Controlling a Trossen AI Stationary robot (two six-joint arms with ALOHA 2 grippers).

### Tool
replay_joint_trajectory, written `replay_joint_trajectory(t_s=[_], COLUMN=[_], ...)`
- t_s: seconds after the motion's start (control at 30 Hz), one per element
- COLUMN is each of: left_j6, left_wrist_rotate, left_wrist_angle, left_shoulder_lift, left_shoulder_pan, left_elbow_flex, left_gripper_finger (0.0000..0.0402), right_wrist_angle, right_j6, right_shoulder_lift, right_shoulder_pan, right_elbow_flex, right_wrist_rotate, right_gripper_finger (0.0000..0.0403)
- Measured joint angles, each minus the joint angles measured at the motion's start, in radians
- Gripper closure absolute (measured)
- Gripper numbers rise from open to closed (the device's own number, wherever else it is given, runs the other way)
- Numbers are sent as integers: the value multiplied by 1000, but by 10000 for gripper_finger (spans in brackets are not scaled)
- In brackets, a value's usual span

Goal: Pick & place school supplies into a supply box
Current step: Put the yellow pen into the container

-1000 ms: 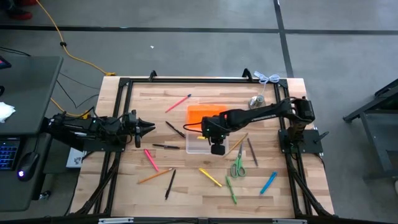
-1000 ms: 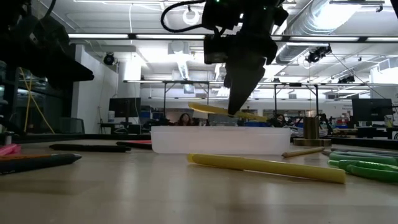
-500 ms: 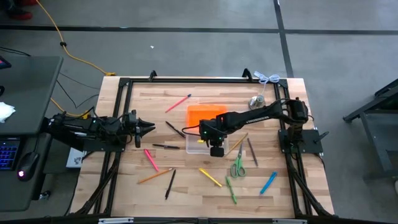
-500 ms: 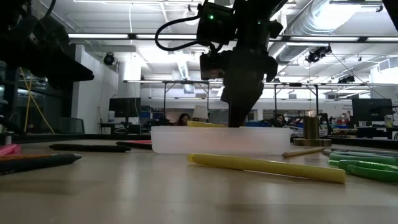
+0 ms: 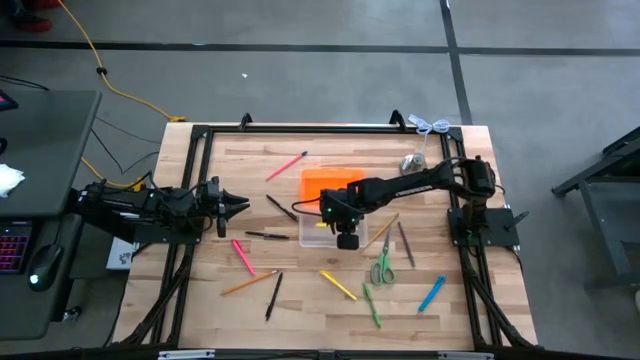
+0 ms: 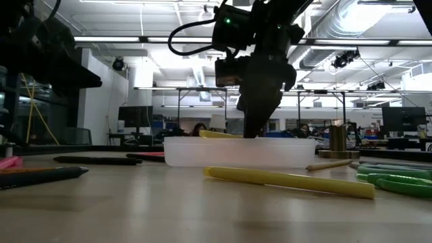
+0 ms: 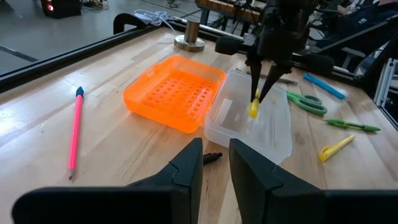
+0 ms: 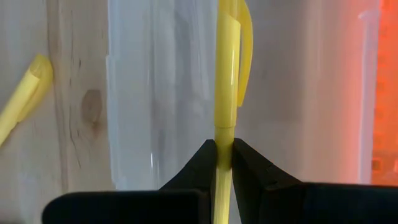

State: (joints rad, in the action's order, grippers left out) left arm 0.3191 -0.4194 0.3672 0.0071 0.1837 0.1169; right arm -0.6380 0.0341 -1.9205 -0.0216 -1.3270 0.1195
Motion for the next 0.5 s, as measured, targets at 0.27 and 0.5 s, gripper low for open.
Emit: replay_joint_trajectory(t_s=[0.27, 0.5], left_j6=[0, 1], left_wrist_rotate=[0, 11], left_wrist_angle=[-1, -2], left_shoulder_lift=[0, 0], left_shoulder_pan=[0, 0], left_elbow_flex=[0, 0], left_gripper_finger=[291, 291], right_wrist_angle=[3, 6], right_j6=[-11, -11], right_shoulder_lift=[-35, -68], right_shoulder_pan=[0, 0], right_elbow_flex=[-1, -1], right_wrist_rotate=[0, 10], right_gripper_finger=[380, 380])
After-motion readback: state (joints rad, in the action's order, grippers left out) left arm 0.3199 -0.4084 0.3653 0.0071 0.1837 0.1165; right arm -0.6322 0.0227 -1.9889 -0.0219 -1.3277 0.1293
